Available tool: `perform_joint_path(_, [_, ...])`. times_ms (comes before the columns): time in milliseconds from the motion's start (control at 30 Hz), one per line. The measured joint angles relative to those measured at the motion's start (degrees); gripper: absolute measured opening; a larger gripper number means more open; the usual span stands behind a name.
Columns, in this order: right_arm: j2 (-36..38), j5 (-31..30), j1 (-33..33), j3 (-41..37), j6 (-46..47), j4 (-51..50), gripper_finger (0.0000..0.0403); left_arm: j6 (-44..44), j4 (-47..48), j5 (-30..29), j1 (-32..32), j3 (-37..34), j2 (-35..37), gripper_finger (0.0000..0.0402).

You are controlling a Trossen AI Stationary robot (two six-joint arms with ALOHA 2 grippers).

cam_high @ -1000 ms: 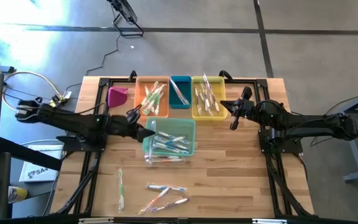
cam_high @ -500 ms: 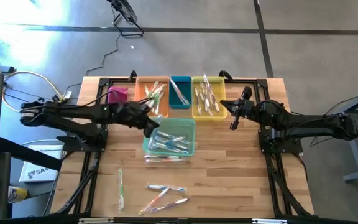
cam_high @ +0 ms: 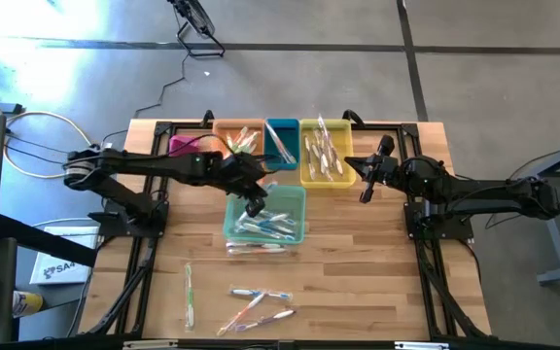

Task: Pick & Place Toothbrushes
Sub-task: Put the blue toothbrush into the green bin

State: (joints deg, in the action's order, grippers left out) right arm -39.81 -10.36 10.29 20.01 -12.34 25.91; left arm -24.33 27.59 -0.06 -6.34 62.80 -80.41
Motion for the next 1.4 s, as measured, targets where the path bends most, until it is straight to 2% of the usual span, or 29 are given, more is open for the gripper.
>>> perform_joint_path(467, [0.00,0.01,-0.01,0.00,0.00,-0.02,0.0002,0.27,-1.25,1.50,-0.10,0.67,-9.67,0.0001])
perform_joint_path(767, [0.00,0.00,0.00,0.00,0.00,-0.02,0.0002,-0.90,-2.33,1.21,-0.08,0.66,-11.46,0.0005])
perform_joint_path(1133, [0.00,0.01,-0.01,0.00,0.00,-0.02,0.0002,-0.03,-3.85,0.58,-0.05,0.66,-11.46,0.0108])
perform_joint_path(1400, [0.00,0.01,-0.01,0.00,0.00,-0.03,0.0002,-0.94,-3.74,0.56,-0.05,0.66,-11.46,0.0124])
